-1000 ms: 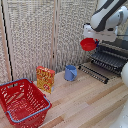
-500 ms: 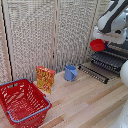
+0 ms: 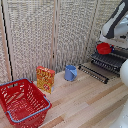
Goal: Extend the gripper towards the oven tray handle. Grasp the handle and carefully pull the tray out of the oven. Move the gripper above the red bowl. Grab the red bowl gently. Lift the bowl and place it onto the oven tray.
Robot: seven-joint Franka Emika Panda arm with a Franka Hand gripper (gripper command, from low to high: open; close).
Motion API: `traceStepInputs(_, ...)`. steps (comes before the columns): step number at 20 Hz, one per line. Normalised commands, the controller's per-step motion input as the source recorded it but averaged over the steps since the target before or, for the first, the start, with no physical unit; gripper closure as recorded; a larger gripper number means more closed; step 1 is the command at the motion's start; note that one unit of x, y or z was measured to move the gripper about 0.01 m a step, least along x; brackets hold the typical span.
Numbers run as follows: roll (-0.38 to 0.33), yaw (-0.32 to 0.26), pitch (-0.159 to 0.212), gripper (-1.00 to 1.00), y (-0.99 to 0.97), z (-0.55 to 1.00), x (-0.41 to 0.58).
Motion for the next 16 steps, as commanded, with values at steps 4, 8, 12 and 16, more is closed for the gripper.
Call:
traceStepInputs(4,0.000,0.000,0.000,1.00,-0.26,-0.04,0.026)
traceStepInputs(8,0.000,0.000,0.000,1.00,-0.48,-0.05,-0.004)
traceStepInputs(12,0.000,0.000,0.000,1.00,-0.20,-0.03,0.003)
traceStepInputs(16,0.000,0.000,-0.005,-1.00,0.00,0.00,-0.002)
